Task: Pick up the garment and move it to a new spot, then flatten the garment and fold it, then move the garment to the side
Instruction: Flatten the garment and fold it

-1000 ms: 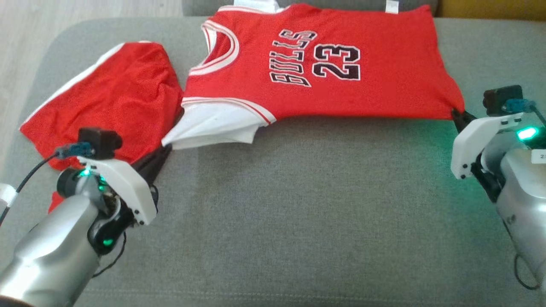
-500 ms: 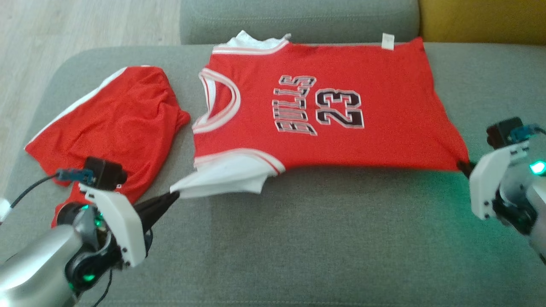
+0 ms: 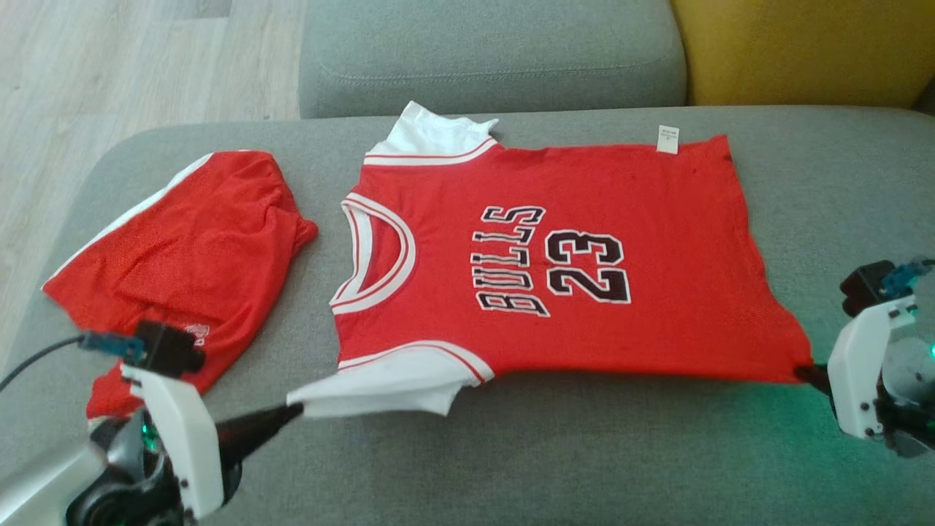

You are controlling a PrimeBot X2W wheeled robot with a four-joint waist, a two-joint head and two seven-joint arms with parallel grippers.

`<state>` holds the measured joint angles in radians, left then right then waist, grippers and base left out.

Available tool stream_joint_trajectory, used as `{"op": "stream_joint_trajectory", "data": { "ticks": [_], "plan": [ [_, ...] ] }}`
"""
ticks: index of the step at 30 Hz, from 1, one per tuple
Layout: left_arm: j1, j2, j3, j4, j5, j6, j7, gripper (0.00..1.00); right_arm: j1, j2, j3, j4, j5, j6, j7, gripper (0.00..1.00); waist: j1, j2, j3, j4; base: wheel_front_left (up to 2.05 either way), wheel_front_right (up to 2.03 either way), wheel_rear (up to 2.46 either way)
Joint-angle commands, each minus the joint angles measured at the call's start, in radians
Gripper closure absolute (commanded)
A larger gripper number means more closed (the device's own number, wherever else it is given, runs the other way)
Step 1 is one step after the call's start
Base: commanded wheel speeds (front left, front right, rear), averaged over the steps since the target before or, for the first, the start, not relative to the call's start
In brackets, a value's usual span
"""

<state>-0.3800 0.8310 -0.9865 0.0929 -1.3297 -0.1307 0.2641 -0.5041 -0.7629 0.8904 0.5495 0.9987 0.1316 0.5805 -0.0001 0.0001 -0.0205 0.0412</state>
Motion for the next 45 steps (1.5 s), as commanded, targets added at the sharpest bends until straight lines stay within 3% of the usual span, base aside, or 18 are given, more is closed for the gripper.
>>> {"op": "stream_joint_trajectory", "data": {
  "ticks": [1, 6, 16, 30, 45],
  "plan": [
    [-0.029, 0.063, 0.053, -0.032, -0.014, 0.003, 0.006, 1.00, 0.006, -0.053, -0.007, -0.024, 0.012, -0.001, 0.011, 1.00, 0.0001, -0.0001, -0.003, -0.003, 0.00, 0.00, 0.00],
    [-0.008, 0.101, 0.048, -0.103, -0.046, 0.006, 0.042, 1.00, 0.031, -0.084, -0.012, -0.069, 0.037, -0.001, 0.075, 1.00, 0.0001, -0.0001, -0.003, -0.008, 0.00, 0.00, 0.00],
    [-0.074, 0.090, 0.103, -0.121, -0.019, 0.022, -0.010, 1.00, -0.015, -0.065, -0.066, -0.116, -0.011, -0.001, 0.061, 1.00, 0.0001, -0.0001, 0.027, -0.019, 0.00, 0.00, 0.00],
    [-0.243, 0.025, 0.149, -0.068, 0.020, 0.009, -0.013, 1.00, -0.140, 0.031, -0.135, -0.053, -0.096, -0.001, 0.055, 1.00, 0.0001, -0.0001, 0.115, -0.030, 0.00, 0.00, 0.00],
    [-0.452, -0.091, 0.154, 0.115, 0.109, 0.002, -0.041, 1.00, -0.273, 0.120, -0.115, 0.030, -0.172, -0.001, -0.024, 1.00, 0.0001, -0.0001, 0.243, -0.051, 0.00, 0.00, 0.00]
  ]
}}
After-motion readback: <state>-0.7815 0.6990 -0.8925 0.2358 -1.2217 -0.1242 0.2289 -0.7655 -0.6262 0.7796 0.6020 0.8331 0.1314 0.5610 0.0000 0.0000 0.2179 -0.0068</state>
